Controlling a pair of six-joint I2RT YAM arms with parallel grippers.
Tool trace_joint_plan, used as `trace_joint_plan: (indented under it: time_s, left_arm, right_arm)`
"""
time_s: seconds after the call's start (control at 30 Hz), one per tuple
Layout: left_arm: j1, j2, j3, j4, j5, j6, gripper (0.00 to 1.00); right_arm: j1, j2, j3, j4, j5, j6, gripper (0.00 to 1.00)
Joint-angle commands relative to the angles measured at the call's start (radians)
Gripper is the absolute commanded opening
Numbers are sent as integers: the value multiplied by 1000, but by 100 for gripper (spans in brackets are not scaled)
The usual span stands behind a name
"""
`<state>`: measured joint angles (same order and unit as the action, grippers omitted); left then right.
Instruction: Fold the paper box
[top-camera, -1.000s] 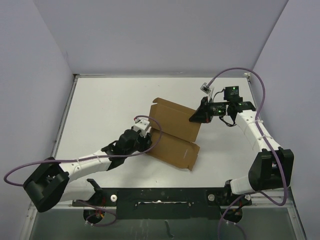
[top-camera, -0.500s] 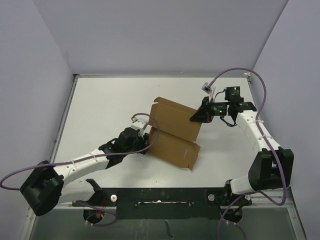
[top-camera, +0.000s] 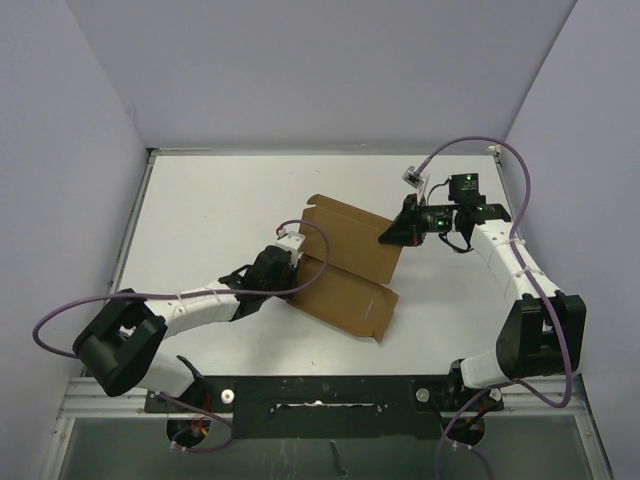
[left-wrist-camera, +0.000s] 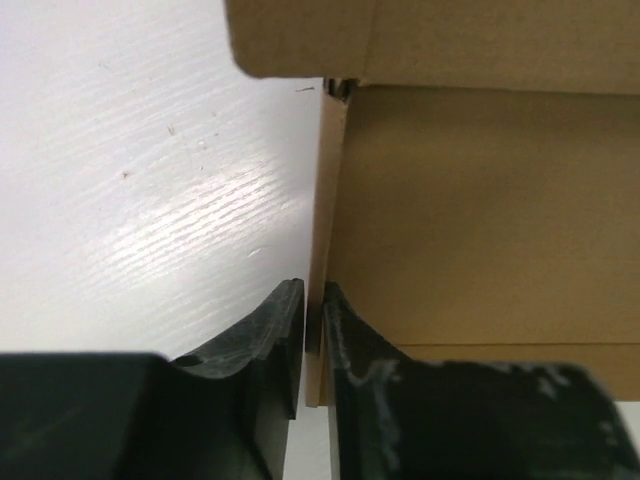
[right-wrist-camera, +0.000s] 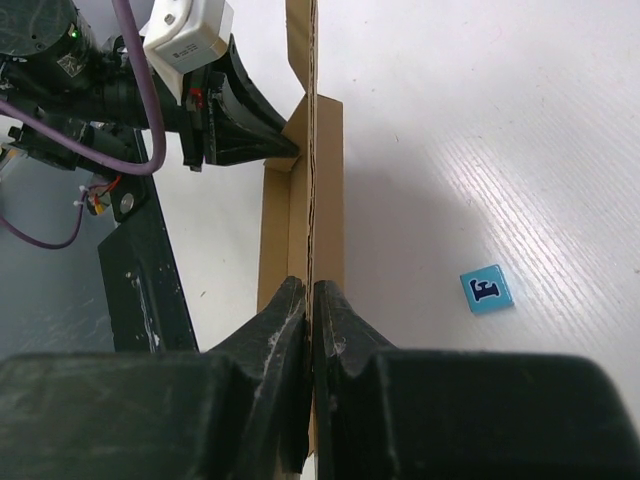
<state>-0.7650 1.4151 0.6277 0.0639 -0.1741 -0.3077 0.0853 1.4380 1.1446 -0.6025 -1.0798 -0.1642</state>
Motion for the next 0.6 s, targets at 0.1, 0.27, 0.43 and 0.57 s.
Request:
trace_joint_plan:
  time_s: [0.1, 0.27, 0.43, 0.57]
  left_arm:
    - [7, 31, 48, 59, 11, 21, 0]
    - [7, 4, 58, 1, 26, -3, 0]
    - [6, -97, 58, -87, 74, -65, 30]
    - [27, -238, 50, -161, 111, -93, 56]
  right_arm:
    - [-5, 10, 2, 29, -46, -5, 0]
    - [-4, 15, -1, 29, -54, -6, 0]
    - [-8, 19, -2, 28, -65, -11, 0]
    - [-14, 27, -2, 12, -76, -35, 0]
